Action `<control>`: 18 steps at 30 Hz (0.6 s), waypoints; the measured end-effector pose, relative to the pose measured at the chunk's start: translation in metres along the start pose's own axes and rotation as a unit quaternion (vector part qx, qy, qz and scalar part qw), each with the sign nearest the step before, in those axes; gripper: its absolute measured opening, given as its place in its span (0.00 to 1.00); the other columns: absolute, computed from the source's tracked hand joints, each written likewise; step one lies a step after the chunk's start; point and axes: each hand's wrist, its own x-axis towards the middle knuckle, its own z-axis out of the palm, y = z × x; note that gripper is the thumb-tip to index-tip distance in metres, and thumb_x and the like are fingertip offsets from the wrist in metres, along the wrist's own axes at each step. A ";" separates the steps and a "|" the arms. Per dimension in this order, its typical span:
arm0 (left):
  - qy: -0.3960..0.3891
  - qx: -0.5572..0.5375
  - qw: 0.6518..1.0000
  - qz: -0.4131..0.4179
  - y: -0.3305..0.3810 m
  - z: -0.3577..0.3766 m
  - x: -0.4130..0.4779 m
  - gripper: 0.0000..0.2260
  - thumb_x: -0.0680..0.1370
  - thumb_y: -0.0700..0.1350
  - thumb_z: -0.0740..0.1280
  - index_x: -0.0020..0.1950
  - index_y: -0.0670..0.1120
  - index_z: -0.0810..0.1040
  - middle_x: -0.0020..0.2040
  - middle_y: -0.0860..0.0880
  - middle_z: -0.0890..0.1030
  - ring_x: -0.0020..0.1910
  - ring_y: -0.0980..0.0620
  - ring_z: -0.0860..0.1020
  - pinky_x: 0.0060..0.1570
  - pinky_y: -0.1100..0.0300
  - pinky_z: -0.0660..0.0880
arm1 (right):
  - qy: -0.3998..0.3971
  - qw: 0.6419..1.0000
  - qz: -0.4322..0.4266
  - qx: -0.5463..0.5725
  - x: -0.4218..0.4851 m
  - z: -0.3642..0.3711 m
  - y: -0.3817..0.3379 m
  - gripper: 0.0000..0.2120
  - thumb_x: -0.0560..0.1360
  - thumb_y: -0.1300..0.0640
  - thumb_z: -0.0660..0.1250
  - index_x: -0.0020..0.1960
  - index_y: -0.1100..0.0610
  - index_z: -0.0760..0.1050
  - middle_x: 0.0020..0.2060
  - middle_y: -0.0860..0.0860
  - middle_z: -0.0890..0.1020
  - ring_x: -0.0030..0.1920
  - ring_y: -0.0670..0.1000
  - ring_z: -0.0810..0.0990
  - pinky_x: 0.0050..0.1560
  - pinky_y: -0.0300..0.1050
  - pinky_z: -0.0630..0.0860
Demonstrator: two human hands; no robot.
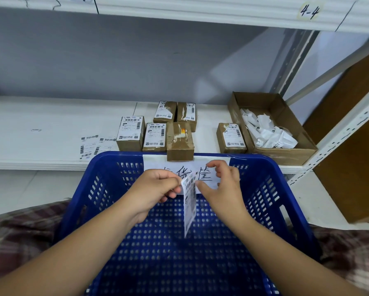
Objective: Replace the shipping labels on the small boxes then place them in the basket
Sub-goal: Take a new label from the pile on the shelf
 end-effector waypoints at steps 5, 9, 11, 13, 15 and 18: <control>0.020 0.006 0.999 0.026 -0.004 0.008 -0.002 0.08 0.75 0.35 0.64 0.40 0.42 0.82 0.29 0.52 0.79 0.27 0.61 0.73 0.29 0.69 0.68 | -0.065 0.995 -0.048 0.060 -0.011 0.011 -0.008 0.06 0.77 0.58 0.69 0.46 0.47 0.77 0.43 0.44 0.82 0.45 0.41 0.80 0.46 0.31 0.75; 0.036 -0.002 0.997 0.063 -0.006 0.011 -0.003 0.06 0.74 0.33 0.65 0.42 0.38 0.82 0.31 0.48 0.78 0.28 0.61 0.74 0.29 0.72 0.70 | -0.082 0.990 -0.020 0.115 -0.015 0.013 -0.010 0.07 0.77 0.59 0.69 0.47 0.47 0.80 0.43 0.45 0.85 0.46 0.40 0.82 0.51 0.34 0.77; 0.043 0.004 0.996 0.073 -0.008 0.011 -0.002 0.05 0.74 0.34 0.66 0.42 0.39 0.82 0.33 0.47 0.79 0.29 0.61 0.75 0.32 0.71 0.71 | -0.085 0.989 -0.014 0.120 -0.015 0.012 -0.009 0.07 0.77 0.59 0.69 0.48 0.47 0.81 0.44 0.45 0.86 0.47 0.40 0.83 0.52 0.35 0.78; 0.049 0.029 0.995 0.086 -0.011 0.012 -0.001 0.05 0.75 0.36 0.67 0.41 0.42 0.82 0.35 0.46 0.80 0.31 0.59 0.76 0.36 0.68 0.73 | -0.081 0.990 -0.015 0.113 -0.015 0.012 -0.008 0.07 0.77 0.60 0.69 0.51 0.51 0.83 0.46 0.45 0.86 0.48 0.40 0.83 0.54 0.36 0.78; 0.057 0.065 0.990 0.112 -0.014 0.013 0.000 0.06 0.75 0.38 0.68 0.40 0.44 0.82 0.35 0.47 0.80 0.33 0.57 0.75 0.39 0.63 0.72 | -0.080 0.990 -0.013 0.114 -0.015 0.012 -0.007 0.07 0.78 0.59 0.67 0.53 0.52 0.83 0.46 0.46 0.86 0.48 0.42 0.83 0.54 0.39 0.79; 0.072 0.119 0.979 0.151 -0.017 0.015 0.000 0.05 0.73 0.40 0.69 0.39 0.47 0.82 0.36 0.47 0.81 0.32 0.59 0.74 0.36 0.66 0.70 | -0.079 0.985 0.016 0.149 -0.016 0.012 -0.009 0.10 0.78 0.60 0.66 0.47 0.49 0.83 0.42 0.46 0.86 0.45 0.44 0.83 0.53 0.46 0.81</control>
